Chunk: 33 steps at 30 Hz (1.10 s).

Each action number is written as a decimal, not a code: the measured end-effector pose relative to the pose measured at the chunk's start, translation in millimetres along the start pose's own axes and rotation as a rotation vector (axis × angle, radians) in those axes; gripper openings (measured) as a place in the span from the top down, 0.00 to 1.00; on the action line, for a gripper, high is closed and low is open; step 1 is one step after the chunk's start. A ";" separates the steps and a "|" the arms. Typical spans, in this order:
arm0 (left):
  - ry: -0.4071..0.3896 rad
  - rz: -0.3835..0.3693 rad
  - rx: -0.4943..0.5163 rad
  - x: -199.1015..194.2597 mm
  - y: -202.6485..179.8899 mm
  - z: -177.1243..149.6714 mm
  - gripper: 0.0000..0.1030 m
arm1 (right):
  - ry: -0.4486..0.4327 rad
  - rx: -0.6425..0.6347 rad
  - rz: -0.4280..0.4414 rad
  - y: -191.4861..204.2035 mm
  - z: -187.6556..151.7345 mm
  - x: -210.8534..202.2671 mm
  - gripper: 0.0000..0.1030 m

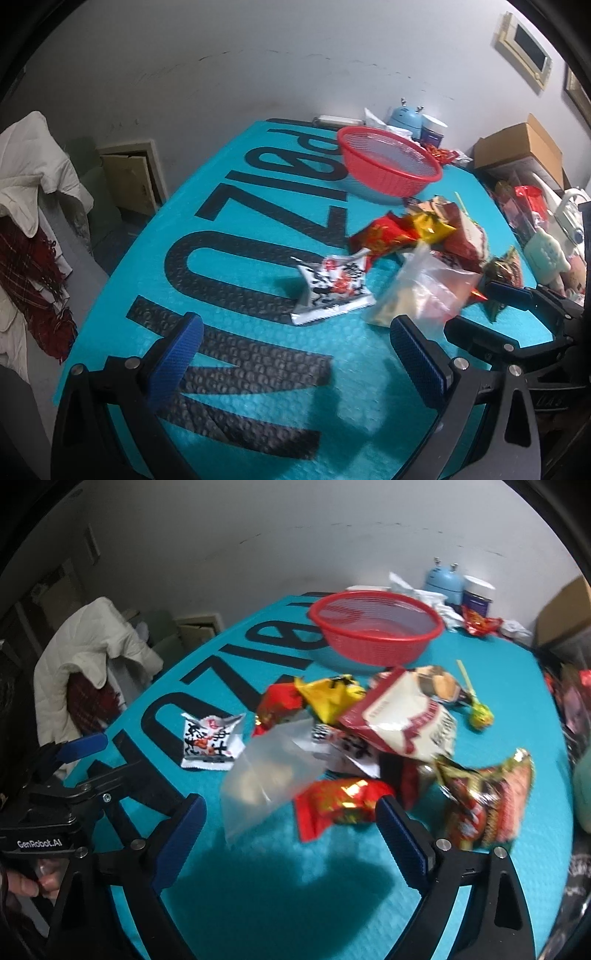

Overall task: Organize snacks
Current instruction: 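Move the left tool to the white printed packet while the right tool reaches the clear plastic bag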

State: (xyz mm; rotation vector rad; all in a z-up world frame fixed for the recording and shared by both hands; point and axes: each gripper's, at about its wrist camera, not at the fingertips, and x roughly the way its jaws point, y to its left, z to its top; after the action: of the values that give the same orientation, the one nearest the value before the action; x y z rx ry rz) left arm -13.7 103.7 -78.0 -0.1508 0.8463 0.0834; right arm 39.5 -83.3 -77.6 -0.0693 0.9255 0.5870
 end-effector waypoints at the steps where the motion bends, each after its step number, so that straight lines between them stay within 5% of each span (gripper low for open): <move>1: 0.003 0.003 -0.001 2.5 2.0 0.9 0.00 | 0.002 -0.006 0.002 1.6 1.4 3.7 0.09; 8: 0.018 0.003 -0.011 18.3 13.3 8.5 0.00 | 0.020 -0.025 0.013 4.8 11.2 28.0 0.13; 11: 0.029 -0.013 -0.025 26.2 18.4 12.6 0.00 | 0.034 -0.034 0.034 6.6 14.5 34.7 0.26; 12: 0.032 -0.017 -0.028 28.5 19.2 13.7 0.00 | 0.047 -0.031 0.046 7.1 14.2 37.8 0.40; 18: 0.063 -0.047 -0.029 45.2 15.7 19.2 0.00 | 0.027 -0.045 0.066 8.0 11.1 37.0 0.56; 33: 0.115 -0.133 0.046 75.5 -28.1 30.6 0.02 | -0.003 0.029 0.059 -20.3 11.0 10.4 0.64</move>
State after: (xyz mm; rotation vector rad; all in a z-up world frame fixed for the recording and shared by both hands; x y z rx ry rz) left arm 62.5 82.1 -111.9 -0.1698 0.9502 -0.0695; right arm 62.6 -92.5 -82.8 -0.0149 0.9353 0.6275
